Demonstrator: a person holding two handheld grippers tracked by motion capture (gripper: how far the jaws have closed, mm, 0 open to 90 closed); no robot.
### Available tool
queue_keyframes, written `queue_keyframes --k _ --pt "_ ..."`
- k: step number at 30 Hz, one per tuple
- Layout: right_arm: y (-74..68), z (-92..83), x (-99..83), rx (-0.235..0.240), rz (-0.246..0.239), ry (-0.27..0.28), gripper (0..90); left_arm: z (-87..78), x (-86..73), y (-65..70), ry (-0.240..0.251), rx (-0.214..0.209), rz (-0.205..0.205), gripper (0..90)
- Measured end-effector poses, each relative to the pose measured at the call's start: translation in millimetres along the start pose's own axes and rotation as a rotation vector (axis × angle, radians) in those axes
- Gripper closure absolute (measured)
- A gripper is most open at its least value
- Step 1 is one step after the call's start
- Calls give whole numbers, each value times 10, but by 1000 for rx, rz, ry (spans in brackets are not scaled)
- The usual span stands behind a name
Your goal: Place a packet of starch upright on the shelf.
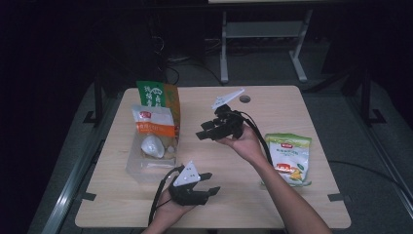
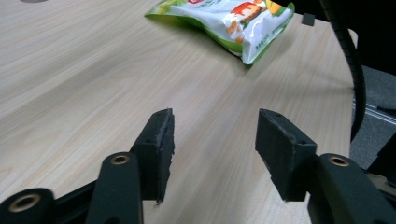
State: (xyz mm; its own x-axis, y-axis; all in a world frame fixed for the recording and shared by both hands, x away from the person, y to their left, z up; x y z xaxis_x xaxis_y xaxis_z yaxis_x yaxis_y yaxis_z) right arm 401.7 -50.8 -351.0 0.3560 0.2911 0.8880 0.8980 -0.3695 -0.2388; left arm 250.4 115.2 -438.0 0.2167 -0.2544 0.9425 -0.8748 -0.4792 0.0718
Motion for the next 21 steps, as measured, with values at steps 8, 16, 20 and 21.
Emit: queue_keyframes --k 8,16,20,21 --pt "104 -322 -139 -47 22 -4 465 15 2 0 -1 8 -4 417" --pt "198 -639 -279 -102 50 -16 443 13 2 -14 4 17 3 392" --pt "247 -776 -375 -128 75 -20 429 33 -2 -7 3 16 5 389" --pt "254 -804 -396 -135 78 -20 426 36 -2 -5 3 17 7 385"
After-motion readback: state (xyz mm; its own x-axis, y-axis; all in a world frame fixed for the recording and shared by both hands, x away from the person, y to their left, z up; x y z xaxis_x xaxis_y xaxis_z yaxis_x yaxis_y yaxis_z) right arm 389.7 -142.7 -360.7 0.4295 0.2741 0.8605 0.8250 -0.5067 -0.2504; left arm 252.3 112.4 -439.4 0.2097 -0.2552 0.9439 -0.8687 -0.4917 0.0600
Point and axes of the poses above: each handheld gripper's, and its own axes: z roughly forward along the jaws, x roughly out of its top, y roughly to its right, the point moved 1 cm from there along z, roughly forward along the jaws, and after that the axes turned 13 degrees about y, right-handed, at the moved point
